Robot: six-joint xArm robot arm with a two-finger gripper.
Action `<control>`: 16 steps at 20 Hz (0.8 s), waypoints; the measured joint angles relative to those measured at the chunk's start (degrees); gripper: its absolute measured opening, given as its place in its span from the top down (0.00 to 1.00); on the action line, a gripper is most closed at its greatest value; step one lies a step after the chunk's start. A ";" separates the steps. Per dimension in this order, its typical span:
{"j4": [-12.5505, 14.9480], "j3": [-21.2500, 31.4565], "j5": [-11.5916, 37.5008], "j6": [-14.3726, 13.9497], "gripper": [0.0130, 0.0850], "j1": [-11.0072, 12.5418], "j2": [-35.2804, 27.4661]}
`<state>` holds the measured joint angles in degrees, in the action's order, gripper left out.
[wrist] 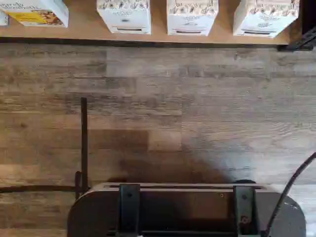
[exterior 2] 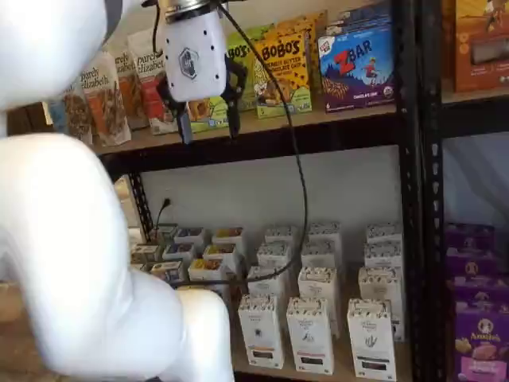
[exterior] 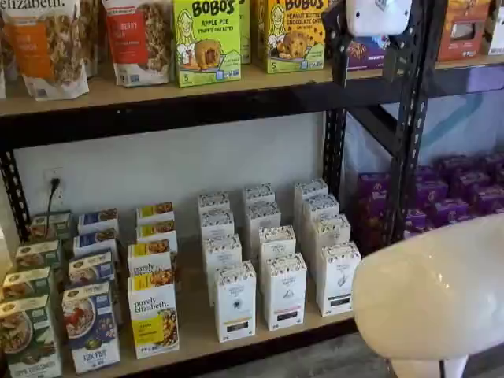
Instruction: Pick up the white box with a green strip in the middle, on the bottom shelf, the sixth box from the left
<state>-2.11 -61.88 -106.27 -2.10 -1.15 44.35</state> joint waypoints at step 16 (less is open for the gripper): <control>4.59 10.12 11.44 1.66 0.00 1.15 3.57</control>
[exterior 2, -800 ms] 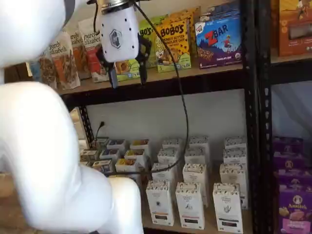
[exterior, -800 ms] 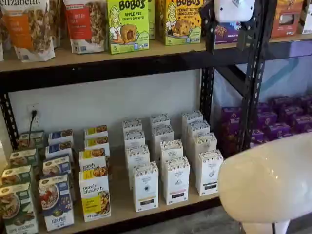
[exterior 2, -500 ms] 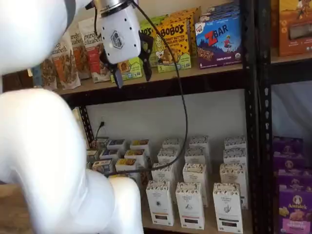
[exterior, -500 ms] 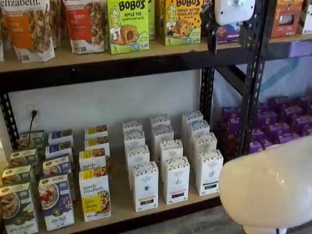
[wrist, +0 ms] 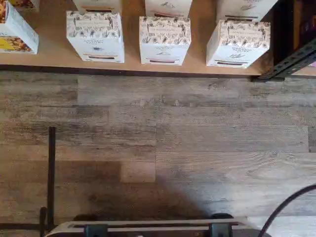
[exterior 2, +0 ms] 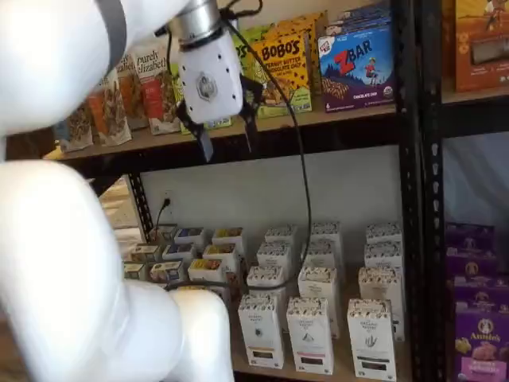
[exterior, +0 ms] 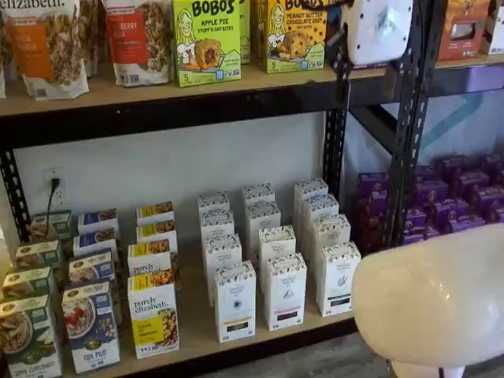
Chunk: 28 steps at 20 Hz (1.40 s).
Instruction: Pick up the white box with a green strip in the middle, on the bottom shelf, the sixth box from the left
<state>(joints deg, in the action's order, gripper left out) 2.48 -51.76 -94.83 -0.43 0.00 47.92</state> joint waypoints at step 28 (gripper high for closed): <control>-3.40 30.73 58.00 14.28 0.00 13.80 -26.10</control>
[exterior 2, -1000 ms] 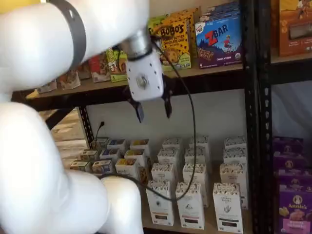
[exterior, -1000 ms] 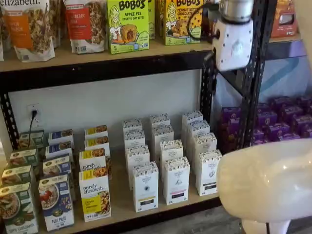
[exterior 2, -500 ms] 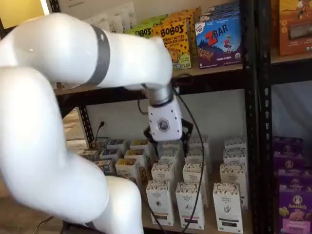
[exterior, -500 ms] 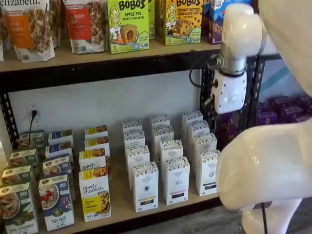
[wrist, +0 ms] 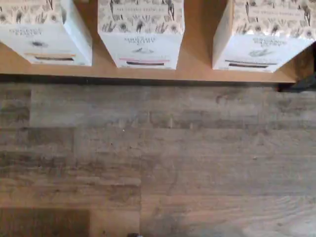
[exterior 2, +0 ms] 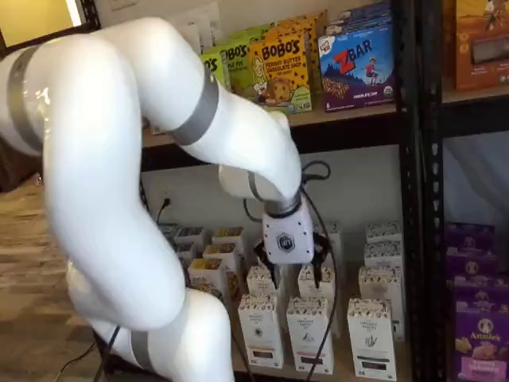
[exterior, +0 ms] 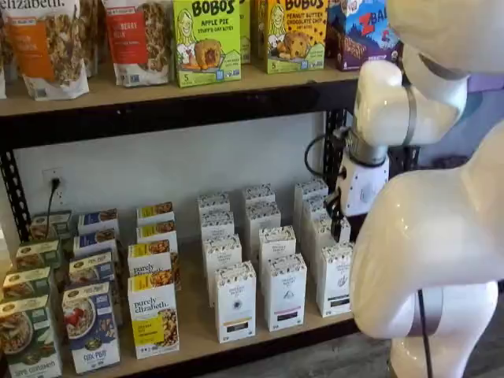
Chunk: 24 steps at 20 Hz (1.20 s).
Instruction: Pick up the white box with a green strip in the middle, on the bottom shelf, the sixth box from the left
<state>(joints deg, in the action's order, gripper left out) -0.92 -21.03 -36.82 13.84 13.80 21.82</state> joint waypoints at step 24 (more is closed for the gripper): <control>-1.28 -17.45 21.17 -0.03 0.00 -1.78 -39.09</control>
<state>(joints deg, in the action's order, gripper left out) -2.20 -38.48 -15.66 13.82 12.01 -17.27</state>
